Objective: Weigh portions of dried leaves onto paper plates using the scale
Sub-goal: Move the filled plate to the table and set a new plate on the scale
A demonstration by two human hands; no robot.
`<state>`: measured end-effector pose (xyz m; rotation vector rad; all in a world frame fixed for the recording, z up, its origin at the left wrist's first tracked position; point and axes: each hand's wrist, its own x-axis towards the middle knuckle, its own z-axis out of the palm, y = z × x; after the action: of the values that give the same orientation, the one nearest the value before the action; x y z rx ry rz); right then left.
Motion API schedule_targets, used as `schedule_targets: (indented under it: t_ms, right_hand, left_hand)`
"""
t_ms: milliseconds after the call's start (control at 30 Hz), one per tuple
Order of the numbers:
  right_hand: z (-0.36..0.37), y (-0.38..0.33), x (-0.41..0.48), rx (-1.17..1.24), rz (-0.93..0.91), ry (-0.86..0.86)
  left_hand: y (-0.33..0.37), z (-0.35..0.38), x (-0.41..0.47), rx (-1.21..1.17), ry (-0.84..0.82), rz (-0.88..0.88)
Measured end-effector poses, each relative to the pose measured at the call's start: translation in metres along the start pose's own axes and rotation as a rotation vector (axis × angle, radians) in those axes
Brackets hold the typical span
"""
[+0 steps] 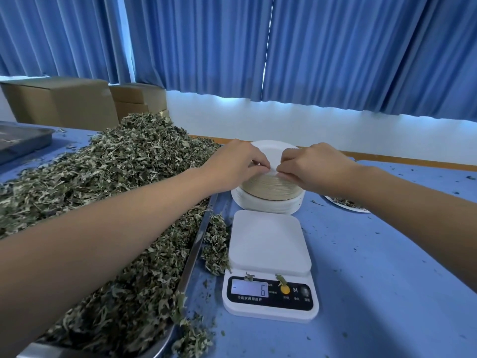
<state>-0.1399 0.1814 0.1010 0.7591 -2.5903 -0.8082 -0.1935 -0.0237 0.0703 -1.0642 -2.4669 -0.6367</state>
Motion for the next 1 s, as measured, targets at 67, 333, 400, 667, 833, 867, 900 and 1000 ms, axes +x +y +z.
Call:
schedule_targets:
  t_ms: [67,333,400,667,833,867,900,1000]
  right_hand:
    - [0.0003,0.0013,-0.0012,0.021,0.009,0.002]
    - [0.0011,0.0001,-0.0012,0.036,0.013,0.023]
    - [0.0001,0.0000,-0.0021,0.039,0.015,0.031]
    - [0.0023,-0.0031,-0.0009,0.024,0.030,0.050]
    - [0.0023,-0.0006,-0.0016,0.076,0.018,0.068]
    - [0.0021,-0.0008,-0.0018,0.077,0.016,0.074]
    - [0.0016,-0.0010,-0.0019,0.079,0.014,0.080]
    - [0.0003,-0.0004,-0.0021,0.080,0.015,0.076]
  left_hand:
    - [0.0002,-0.0017,0.0009,0.013,0.001,0.010]
    - [0.0036,-0.0061,0.0029,0.089,-0.028,0.077]
    - [0.0044,-0.0068,0.0034,0.104,-0.037,0.089]
    - [0.0067,-0.0093,0.0038,0.334,-0.120,0.265]
    - [0.0044,-0.0090,0.0038,0.260,-0.097,0.271]
    - [0.0041,-0.0088,0.0038,0.242,-0.092,0.272]
    - [0.0038,-0.0085,0.0036,0.228,-0.087,0.272]
    - [0.0028,-0.0083,0.0034,0.213,-0.079,0.263]
